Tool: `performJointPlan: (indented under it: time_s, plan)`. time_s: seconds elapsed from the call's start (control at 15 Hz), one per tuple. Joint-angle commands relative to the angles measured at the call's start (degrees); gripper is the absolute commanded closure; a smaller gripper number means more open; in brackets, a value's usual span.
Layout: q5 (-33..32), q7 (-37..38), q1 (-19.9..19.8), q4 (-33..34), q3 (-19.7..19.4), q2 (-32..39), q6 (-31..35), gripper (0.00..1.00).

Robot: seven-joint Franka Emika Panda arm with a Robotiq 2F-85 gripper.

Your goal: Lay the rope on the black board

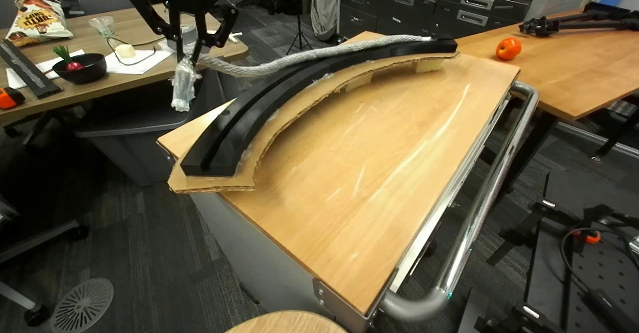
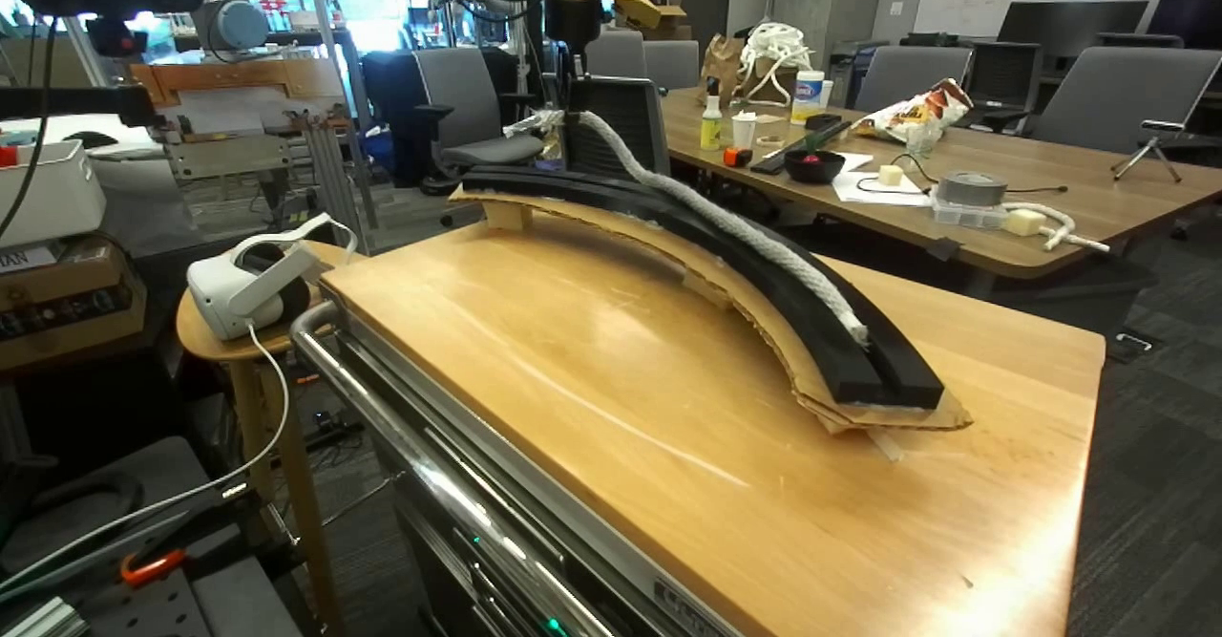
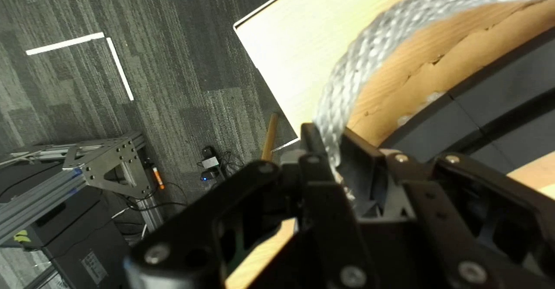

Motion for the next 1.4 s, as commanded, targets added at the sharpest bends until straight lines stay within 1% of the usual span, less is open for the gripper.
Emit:
performJointPlan:
  time_s: [0.0, 0.27, 0.53, 0.73, 0.93, 1.13, 1.33]
  plan:
    - [1.10, 0.87, 0.62, 0.19, -1.48, -2.53, -4.52, 0.96]
    - [0.58, 3.02, 0.55, -1.61, -3.02, -5.40, -5.66, 0.96]
    - [-0.26, 7.29, 0.73, -3.32, -5.11, -7.85, -7.49, 0.96]
    - [-0.33, 9.05, 0.90, -3.95, -5.64, -9.05, -9.61, 0.96]
    - [-2.10, 11.93, 2.07, -4.98, -5.96, -11.29, -10.91, 0.96]
    - [-4.88, 15.56, 4.14, -3.05, -5.84, -11.28, -13.00, 0.96]
    - [-6.28, 19.30, 6.16, 0.91, -5.54, -7.84, -19.16, 0.96]
